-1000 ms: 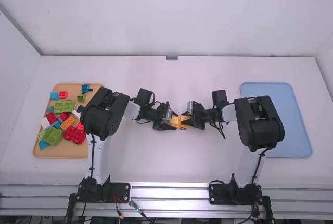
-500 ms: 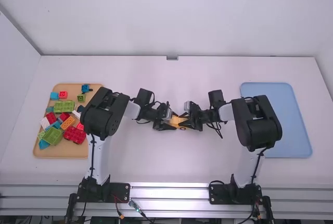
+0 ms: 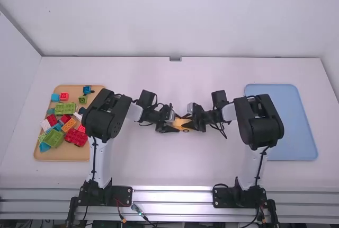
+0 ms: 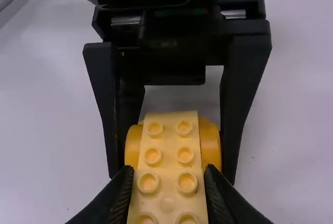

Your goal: Assemble lego blocks to make yellow taxi

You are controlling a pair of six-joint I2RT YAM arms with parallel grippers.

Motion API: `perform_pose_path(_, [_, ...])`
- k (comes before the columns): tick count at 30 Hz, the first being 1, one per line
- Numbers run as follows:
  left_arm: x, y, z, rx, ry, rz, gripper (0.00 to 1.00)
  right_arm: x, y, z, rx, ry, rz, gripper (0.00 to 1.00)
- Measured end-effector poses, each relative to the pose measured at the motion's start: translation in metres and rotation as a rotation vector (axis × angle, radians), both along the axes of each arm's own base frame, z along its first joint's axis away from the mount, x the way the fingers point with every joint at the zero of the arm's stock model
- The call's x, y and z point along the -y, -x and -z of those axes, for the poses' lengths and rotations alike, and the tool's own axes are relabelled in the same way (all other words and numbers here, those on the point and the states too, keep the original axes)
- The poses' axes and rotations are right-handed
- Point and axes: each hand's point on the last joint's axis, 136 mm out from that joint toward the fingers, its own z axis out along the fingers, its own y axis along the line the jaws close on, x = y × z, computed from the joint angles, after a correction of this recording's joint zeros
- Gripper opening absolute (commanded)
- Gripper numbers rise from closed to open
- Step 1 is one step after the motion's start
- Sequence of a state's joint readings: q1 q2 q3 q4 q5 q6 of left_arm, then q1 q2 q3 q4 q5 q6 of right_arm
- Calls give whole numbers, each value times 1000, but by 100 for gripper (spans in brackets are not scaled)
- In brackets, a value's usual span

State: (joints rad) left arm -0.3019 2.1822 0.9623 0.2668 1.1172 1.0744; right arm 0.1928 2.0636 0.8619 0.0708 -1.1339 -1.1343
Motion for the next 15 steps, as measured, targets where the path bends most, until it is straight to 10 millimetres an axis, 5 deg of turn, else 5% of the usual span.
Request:
perform_pose_path(4, [0, 1, 0, -2, 0, 1, 33, -2, 1, -3, 0, -20, -9, 63])
perform_pose_path(9, [0, 1, 0, -2, 0, 2, 33, -2, -10, -24, 19, -123, -25, 61])
perform_pose_path(11, [0, 1, 0, -2, 0, 2, 33, 0, -17, -32, 37, -154, -24, 50])
perform_pose_path(13, [0, 1, 0, -1, 1, 2, 33, 4, -24, -40, 54, -181, -20, 12])
perform_pose_path(15, [0, 1, 0, -2, 0, 2, 32, 6, -25, -40, 40, -182, -12, 0])
